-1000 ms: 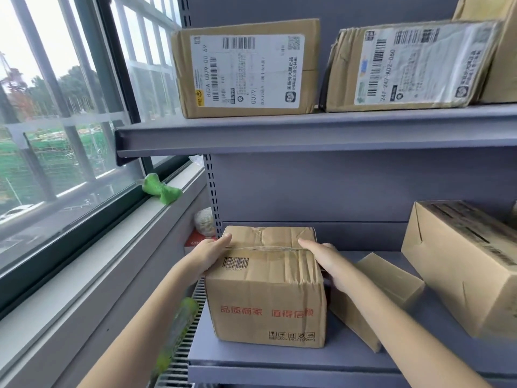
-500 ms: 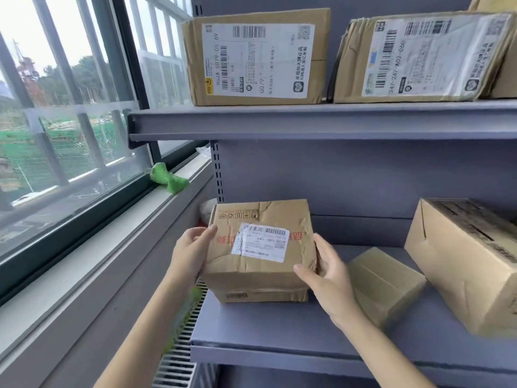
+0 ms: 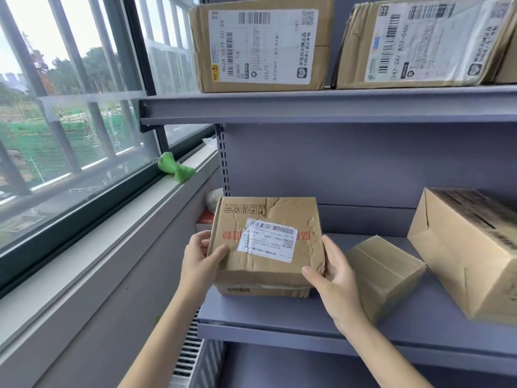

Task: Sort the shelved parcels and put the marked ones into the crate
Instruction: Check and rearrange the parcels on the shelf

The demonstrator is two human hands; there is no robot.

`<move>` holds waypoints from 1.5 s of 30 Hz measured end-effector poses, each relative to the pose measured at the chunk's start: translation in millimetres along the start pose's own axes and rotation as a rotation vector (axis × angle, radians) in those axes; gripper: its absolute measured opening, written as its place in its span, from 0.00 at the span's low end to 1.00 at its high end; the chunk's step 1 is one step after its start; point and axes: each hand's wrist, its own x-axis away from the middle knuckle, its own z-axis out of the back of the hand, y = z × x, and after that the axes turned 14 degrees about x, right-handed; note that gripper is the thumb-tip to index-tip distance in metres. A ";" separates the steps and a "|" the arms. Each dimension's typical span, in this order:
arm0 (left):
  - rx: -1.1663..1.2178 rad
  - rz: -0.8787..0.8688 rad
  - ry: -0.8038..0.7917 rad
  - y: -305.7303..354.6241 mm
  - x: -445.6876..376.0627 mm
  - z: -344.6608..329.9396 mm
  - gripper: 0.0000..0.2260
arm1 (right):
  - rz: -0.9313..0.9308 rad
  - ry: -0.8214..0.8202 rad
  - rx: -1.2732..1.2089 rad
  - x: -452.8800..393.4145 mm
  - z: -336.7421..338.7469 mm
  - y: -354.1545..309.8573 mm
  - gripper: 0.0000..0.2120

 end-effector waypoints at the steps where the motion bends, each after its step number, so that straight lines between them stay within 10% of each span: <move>1: 0.030 0.002 -0.005 -1.8 3.3 0.1 0.14 | -0.002 -0.001 0.005 0.9 0.2 -0.5 0.30; 19: 0.001 0.064 -0.076 7.3 -2.2 -2.4 0.16 | -0.036 0.066 0.214 -35.0 -8.0 -16.9 0.27; 26: -0.025 0.301 -0.174 19.6 -40.9 4.6 0.09 | -0.336 -0.104 0.235 -67.6 -1.1 -27.5 0.03; 33: -0.021 0.083 -0.205 -1.8 -45.0 14.6 0.25 | -0.105 -0.061 0.177 -42.4 -2.7 -22.5 0.28; 45: -0.056 0.002 -0.221 -21.3 -54.0 19.1 0.27 | -0.165 0.054 0.666 -35.1 -19.6 -1.1 0.21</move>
